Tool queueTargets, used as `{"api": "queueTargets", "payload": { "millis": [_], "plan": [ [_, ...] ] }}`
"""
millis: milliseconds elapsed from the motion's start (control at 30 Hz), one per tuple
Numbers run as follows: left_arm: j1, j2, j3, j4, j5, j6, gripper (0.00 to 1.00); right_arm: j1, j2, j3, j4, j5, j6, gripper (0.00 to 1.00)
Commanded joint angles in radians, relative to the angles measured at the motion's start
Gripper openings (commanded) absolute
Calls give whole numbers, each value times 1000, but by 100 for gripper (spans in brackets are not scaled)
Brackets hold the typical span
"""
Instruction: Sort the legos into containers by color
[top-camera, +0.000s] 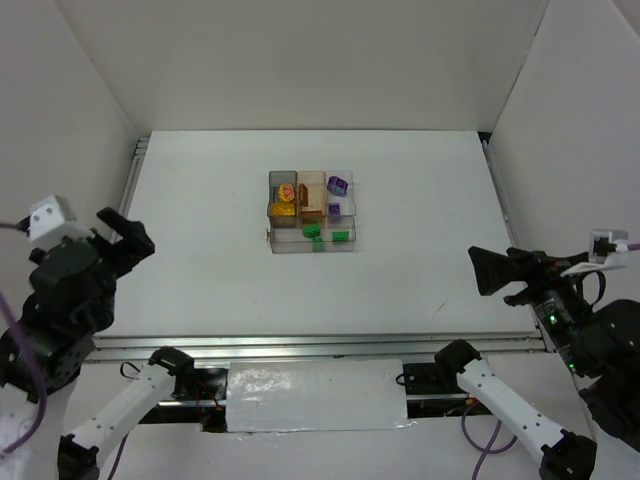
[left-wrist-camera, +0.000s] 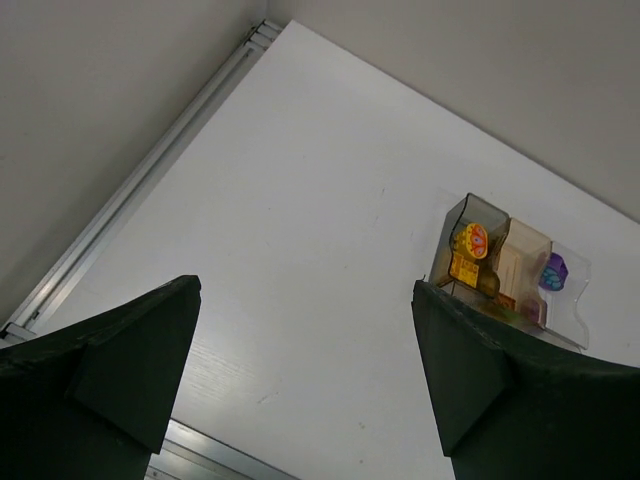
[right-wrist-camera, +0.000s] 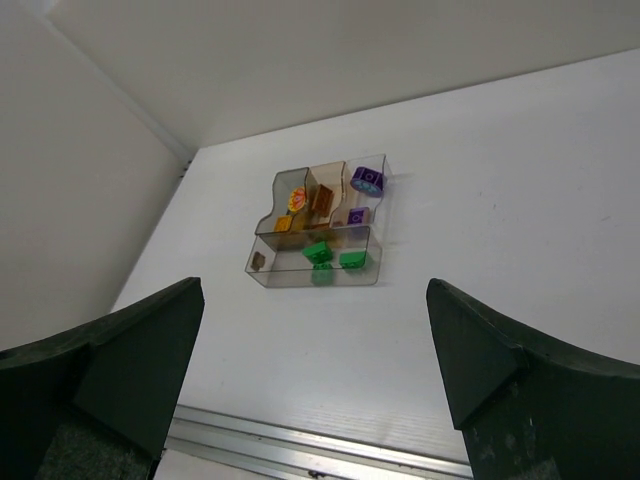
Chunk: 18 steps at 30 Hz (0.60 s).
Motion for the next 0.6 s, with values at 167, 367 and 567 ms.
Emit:
{"api": "queueTargets", "payload": {
  "millis": [167, 367, 567],
  "plan": [
    [5, -262, -96, 32, 38, 90, 100, 6, -90, -42, -123, 107, -44, 100],
    [5, -248, -115, -16, 9, 64, 100, 6, -98, -51, -109, 127, -47, 100],
    [5, -236, -142, 10, 15, 61, 99, 6, -85, -62, -103, 115, -56, 100]
  ]
}}
